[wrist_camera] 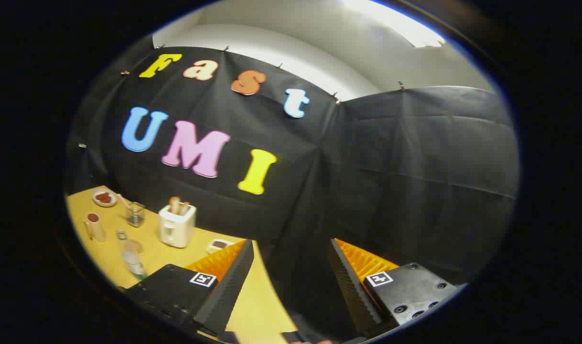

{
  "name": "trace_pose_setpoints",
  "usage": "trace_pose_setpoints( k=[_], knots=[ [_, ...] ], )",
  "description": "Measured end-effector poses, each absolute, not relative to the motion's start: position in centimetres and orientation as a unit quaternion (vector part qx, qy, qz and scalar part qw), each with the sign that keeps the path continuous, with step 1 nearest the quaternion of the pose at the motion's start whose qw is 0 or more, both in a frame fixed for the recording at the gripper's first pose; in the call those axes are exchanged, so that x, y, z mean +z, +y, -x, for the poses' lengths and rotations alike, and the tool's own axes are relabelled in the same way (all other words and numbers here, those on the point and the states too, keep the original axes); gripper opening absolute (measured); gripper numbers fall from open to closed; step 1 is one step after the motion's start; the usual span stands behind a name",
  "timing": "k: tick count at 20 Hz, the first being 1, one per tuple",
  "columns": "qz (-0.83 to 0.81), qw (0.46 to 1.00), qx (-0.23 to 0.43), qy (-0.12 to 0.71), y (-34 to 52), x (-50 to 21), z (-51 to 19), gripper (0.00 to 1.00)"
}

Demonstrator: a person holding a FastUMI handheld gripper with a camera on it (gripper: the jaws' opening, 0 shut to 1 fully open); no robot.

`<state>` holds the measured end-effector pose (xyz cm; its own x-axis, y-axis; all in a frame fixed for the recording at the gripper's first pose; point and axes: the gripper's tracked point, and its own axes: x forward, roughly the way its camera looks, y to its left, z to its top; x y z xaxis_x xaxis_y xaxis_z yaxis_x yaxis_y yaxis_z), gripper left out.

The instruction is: Take the bottle from table, then pour the juice into the cup, finally place the bottle on the coaster

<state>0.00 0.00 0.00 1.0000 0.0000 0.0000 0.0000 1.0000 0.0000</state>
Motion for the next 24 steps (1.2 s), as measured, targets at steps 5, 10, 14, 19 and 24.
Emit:
trace_pose_setpoints(
  k=[5,10,14,19,24],
  knots=[
    [-0.064,0.993,0.100,0.012,16.6,0.9,1.3,0.98],
    [-0.088,0.988,0.125,0.025,22.4,0.9,1.3,0.98],
    [-0.089,0.988,0.119,0.030,23.2,0.8,0.6,0.97],
    [-0.090,0.988,0.117,0.034,23.4,0.7,-0.5,0.97],
    [-0.080,0.985,0.147,0.033,25.3,0.0,-2.2,0.98]
  ],
)
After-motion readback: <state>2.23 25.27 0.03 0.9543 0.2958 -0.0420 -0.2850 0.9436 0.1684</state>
